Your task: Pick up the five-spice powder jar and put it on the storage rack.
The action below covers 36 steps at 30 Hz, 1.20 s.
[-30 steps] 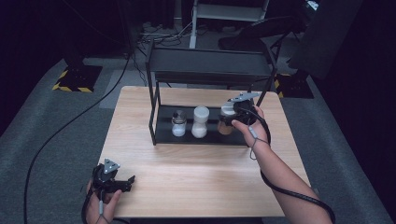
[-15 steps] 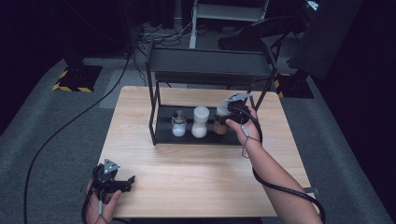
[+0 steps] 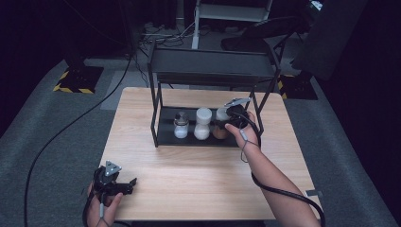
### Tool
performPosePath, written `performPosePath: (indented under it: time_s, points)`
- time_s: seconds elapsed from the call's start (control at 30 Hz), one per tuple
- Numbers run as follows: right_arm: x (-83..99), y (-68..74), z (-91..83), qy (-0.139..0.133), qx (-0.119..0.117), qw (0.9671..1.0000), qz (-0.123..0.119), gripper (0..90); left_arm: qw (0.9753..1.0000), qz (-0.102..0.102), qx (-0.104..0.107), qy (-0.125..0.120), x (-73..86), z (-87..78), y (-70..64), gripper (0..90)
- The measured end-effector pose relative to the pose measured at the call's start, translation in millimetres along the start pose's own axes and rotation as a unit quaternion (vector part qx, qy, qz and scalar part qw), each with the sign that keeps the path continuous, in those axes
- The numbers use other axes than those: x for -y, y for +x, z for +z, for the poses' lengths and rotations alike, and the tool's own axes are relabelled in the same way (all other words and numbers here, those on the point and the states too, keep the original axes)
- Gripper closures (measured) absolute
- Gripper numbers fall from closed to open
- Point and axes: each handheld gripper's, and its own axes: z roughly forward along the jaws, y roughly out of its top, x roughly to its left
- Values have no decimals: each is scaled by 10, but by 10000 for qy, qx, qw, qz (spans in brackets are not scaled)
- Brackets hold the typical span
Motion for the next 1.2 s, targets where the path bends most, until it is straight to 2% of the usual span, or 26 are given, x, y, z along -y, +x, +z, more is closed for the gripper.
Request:
performPosePath:
  time_s: [0.5, 0.63, 0.8, 0.93, 1.2]
  points:
    - [78, -49, 50, -39, -13, 9999, 142, 333, 10000, 3, 0, 4, 0, -2, -2, 1]
    - [122, -58, 17, -217, 37, 9995, 208, 183, 10000, 4, 1, 3, 0, -1, 0, 1]
    - [116, -64, -118, -384, 18, 9989, 268, 112, 10000, -9, -7, 0, -5, 5, 2, 1]
    - [139, -83, -267, -533, -86, 9983, 208, 79, 10000, -13, -11, 5, -7, 5, 1, 1]
    - [296, -148, -637, -898, -335, 9951, 252, 49, 10000, -16, -19, 7, -8, 5, -1, 1]
